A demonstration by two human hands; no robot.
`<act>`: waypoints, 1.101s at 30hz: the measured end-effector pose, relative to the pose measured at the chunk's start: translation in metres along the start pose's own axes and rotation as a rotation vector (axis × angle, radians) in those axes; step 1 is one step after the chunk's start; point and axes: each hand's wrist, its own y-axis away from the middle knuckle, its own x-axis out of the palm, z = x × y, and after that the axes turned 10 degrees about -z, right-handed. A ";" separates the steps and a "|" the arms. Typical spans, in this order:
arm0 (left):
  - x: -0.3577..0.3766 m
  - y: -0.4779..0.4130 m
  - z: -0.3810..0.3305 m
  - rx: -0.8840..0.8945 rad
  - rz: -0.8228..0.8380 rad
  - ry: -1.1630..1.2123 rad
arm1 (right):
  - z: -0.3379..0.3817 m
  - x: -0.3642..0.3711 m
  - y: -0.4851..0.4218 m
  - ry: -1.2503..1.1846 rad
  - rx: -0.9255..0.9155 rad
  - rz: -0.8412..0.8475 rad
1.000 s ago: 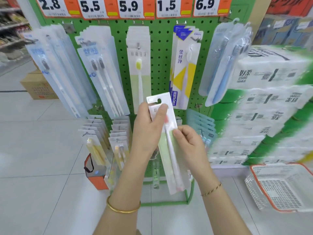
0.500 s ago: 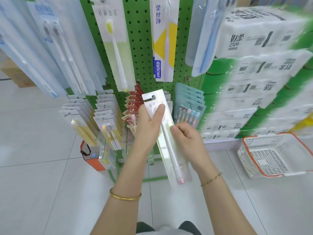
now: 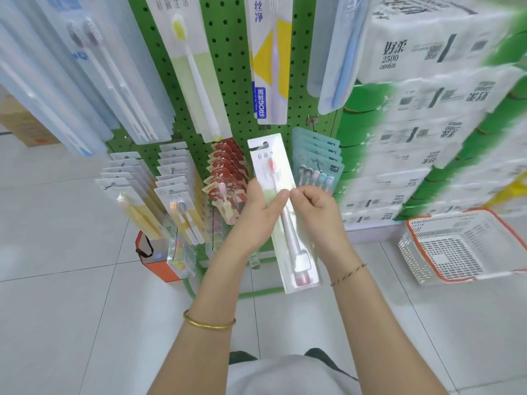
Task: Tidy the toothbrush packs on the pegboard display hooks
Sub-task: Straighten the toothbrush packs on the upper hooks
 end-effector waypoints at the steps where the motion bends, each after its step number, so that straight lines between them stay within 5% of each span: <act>1: 0.000 0.001 0.001 0.011 0.036 0.002 | -0.001 -0.001 -0.001 -0.004 0.019 -0.016; 8: 0.004 0.012 0.004 -0.014 0.364 -0.112 | -0.007 -0.007 -0.012 -0.025 0.109 -0.211; 33: 0.001 0.031 -0.013 0.208 0.349 -0.752 | -0.006 -0.003 -0.022 0.076 0.177 -0.414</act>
